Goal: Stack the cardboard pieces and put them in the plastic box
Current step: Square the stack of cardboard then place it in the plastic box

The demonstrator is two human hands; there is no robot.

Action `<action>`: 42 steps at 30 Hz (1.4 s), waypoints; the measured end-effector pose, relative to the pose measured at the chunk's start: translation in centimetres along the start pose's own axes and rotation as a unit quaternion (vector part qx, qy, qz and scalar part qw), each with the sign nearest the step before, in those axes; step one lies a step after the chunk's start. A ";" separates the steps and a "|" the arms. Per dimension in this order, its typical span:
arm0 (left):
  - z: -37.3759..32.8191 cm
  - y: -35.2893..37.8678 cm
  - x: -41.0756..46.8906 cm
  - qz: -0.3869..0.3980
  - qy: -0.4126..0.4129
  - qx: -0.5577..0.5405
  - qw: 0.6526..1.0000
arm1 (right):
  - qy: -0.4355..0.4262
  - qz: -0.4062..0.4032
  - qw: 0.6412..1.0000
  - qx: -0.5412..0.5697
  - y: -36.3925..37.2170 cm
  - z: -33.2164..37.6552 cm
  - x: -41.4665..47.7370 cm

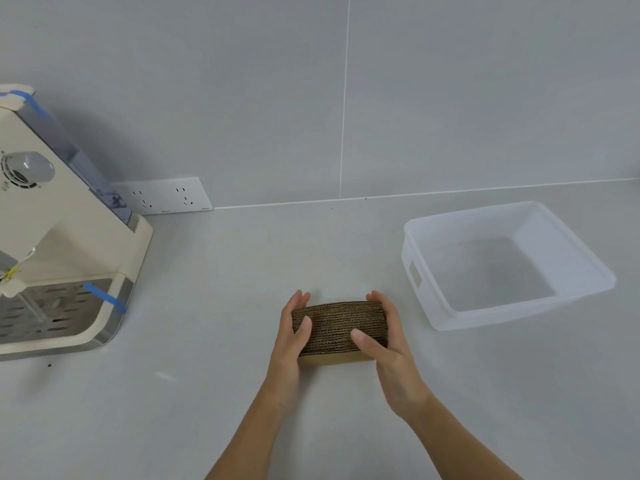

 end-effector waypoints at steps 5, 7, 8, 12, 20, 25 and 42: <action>0.1 0.0 -0.5 -0.048 0.006 0.022 0.999 | -0.016 -0.046 0.999 -0.014 -0.3 -0.4 0.2; 0.3 0.0 -0.5 -0.071 0.007 0.030 0.997 | -0.006 -0.055 0.998 -0.016 -0.4 -0.7 0.3; 0.2 0.0 -0.4 -0.076 0.010 0.032 0.996 | -0.005 -0.056 0.998 -0.019 -0.4 -0.7 0.5; 0.1 0.0 -0.4 -0.083 0.016 0.023 0.996 | 0.001 -0.040 0.999 -0.025 -0.6 -0.9 0.6; 0.5 -0.1 0.0 -0.068 -0.009 0.009 0.998 | 0.064 0.126 0.962 -0.236 -1.6 0.0 1.0; 0.7 -0.4 0.1 -0.021 -0.039 0.007 0.999 | 0.031 0.076 0.961 -0.264 -1.8 -0.1 1.7; 0.6 -3.3 0.2 0.091 0.021 0.314 0.945 | 0.042 0.145 0.937 -0.315 -2.6 1.2 1.4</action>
Point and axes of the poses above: each hand's wrist, its own x-axis towards the middle knuckle, its own y-axis out of the palm, z = x × y, the point moved 5 cm from there along x, towards the middle knuckle, and after that the axes turned 4 degrees about y, right-handed, at the moved point
